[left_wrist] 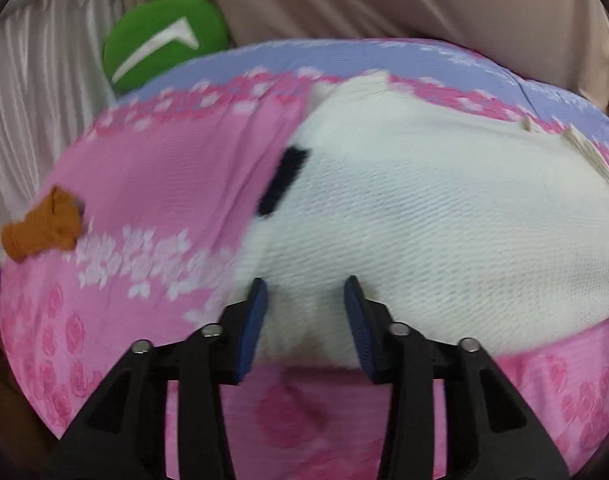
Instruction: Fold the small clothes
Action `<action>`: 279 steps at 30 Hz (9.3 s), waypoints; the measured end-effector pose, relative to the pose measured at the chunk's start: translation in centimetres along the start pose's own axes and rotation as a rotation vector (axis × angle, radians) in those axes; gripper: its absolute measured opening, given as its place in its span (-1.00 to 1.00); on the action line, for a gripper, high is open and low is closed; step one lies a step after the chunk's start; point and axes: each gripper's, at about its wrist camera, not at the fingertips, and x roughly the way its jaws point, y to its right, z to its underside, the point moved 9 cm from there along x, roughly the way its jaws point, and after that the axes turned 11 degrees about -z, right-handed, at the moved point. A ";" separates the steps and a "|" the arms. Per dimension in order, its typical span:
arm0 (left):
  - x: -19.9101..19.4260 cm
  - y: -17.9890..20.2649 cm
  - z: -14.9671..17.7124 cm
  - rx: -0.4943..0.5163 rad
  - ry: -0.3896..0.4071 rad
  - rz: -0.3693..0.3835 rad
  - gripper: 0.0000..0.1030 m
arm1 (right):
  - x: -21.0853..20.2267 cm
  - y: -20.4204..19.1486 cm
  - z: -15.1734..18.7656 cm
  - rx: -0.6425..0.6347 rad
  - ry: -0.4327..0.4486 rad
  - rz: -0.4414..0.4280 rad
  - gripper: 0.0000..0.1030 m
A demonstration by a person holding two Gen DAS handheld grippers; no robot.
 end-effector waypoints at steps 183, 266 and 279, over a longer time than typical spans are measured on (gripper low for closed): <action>-7.0 16.7 -1.0 0.191 0.063 0.153 0.67 | 1.0 -7.0 -9.7 -0.097 0.081 -0.191 0.49; -8.2 17.4 -7.4 0.078 0.111 0.184 0.71 | -3.7 -1.4 -9.8 0.012 0.168 -0.046 0.13; -5.0 23.0 -7.5 0.142 0.068 0.158 0.73 | 3.8 2.7 -9.4 0.044 0.017 -0.052 -0.47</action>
